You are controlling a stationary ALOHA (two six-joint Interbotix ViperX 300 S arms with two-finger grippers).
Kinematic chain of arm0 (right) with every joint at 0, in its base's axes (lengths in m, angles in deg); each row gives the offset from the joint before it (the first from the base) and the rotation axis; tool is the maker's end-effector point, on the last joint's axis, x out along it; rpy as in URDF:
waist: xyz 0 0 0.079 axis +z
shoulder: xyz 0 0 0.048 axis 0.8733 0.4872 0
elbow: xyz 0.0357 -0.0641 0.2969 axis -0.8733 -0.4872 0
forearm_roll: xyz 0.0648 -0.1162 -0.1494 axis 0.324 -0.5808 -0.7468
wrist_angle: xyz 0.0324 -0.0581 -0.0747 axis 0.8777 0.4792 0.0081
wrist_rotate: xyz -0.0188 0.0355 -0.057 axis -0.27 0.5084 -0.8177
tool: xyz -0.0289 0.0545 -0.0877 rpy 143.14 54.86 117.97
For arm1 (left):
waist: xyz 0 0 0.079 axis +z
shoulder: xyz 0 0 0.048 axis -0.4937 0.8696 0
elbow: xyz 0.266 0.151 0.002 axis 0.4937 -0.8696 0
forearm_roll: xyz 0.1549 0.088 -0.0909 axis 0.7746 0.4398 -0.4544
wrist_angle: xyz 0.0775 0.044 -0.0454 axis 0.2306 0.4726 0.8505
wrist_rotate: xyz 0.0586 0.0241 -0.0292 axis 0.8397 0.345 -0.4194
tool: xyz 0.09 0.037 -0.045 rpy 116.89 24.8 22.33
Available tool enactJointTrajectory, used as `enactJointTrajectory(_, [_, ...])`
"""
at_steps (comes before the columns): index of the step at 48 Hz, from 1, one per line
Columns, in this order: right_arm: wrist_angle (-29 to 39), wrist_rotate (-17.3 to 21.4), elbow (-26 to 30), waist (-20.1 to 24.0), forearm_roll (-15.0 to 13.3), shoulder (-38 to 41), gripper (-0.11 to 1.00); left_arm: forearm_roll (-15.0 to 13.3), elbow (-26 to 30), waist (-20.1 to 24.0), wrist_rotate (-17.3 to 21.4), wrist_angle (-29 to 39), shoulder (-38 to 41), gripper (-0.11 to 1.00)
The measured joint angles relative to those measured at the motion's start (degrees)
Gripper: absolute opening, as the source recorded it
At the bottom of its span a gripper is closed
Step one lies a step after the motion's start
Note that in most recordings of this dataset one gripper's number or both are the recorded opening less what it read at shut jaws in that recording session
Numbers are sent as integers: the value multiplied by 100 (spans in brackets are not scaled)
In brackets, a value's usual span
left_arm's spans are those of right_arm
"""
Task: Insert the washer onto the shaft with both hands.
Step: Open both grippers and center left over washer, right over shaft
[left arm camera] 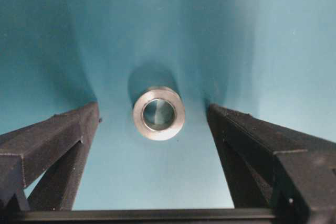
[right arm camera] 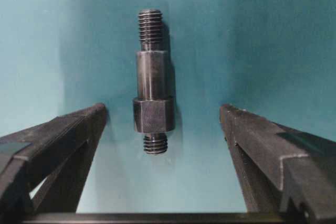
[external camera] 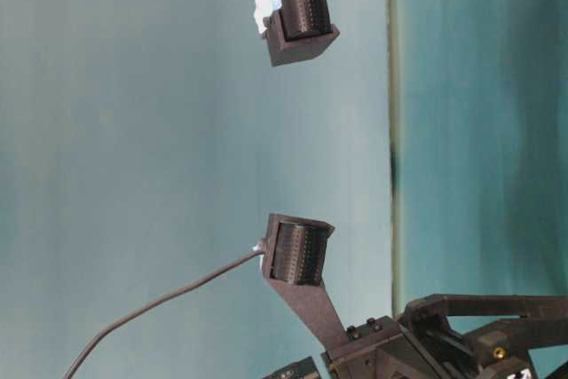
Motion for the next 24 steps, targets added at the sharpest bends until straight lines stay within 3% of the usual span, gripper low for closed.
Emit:
enactJointTrajectory(15, [0,0,0,0,0,9,89,0,9,0,0,0,0,94])
enactJointTrajectory(20, [0,9,-9,0,9,9,79,0,18,0,0,-9,0,93])
enactJointTrajectory(24, [0,0,0,0,9,9,62,0,26,0,-9,-18,0,89])
